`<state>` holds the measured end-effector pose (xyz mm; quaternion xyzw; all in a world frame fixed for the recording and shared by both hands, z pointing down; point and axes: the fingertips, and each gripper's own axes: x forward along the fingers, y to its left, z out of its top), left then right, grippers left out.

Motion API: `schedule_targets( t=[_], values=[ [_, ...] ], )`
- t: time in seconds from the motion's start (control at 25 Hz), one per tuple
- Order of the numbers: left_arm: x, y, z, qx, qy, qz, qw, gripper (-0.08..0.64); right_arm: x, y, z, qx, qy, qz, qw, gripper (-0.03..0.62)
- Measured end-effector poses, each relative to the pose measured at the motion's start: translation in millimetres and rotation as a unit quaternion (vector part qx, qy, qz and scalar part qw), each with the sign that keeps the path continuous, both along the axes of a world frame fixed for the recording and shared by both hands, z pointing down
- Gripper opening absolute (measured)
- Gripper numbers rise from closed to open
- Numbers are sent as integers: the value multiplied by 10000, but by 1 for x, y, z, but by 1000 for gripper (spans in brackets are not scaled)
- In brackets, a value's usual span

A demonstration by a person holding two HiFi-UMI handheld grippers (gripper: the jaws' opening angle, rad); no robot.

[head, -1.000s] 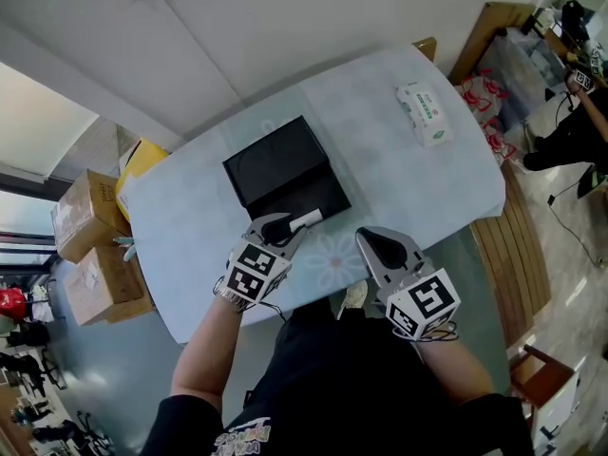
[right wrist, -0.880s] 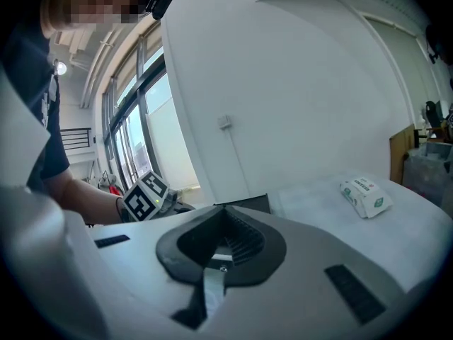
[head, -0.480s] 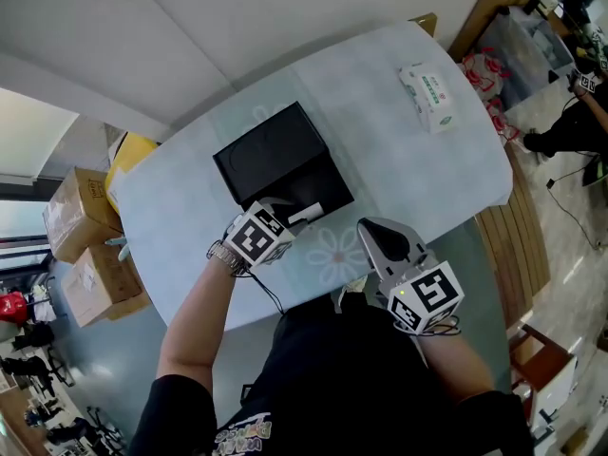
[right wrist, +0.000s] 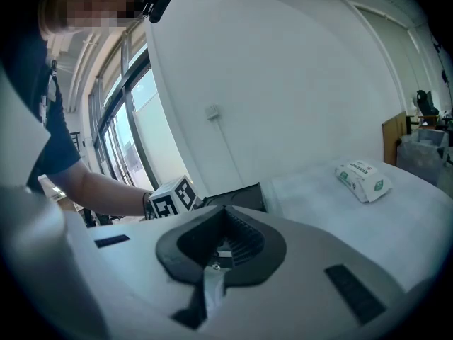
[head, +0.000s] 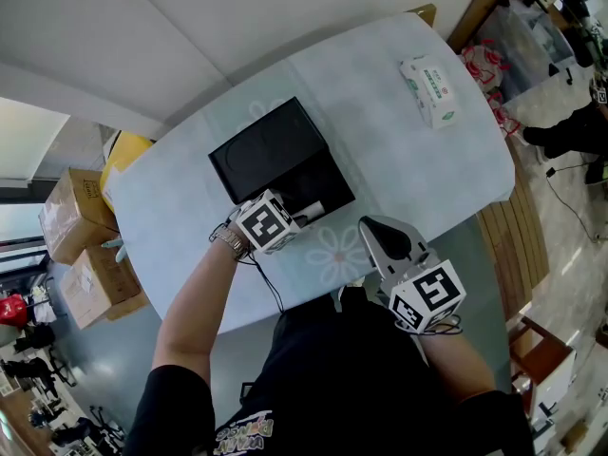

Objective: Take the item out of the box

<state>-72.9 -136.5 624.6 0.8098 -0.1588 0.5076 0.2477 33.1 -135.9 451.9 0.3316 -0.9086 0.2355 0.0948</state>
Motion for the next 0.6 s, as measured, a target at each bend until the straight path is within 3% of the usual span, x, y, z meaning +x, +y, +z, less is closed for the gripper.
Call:
schedule_targets(
  t=[0.36, 0.6],
  values=[
    [4, 1, 1, 440, -528, 648, 9955, 152, -2, -1, 4, -65, -31, -13, 10000, 9],
    [5, 3, 5, -186, -310, 615, 9975, 109, -6, -1, 5, -77, -52, -30, 10000, 9]
  ],
)
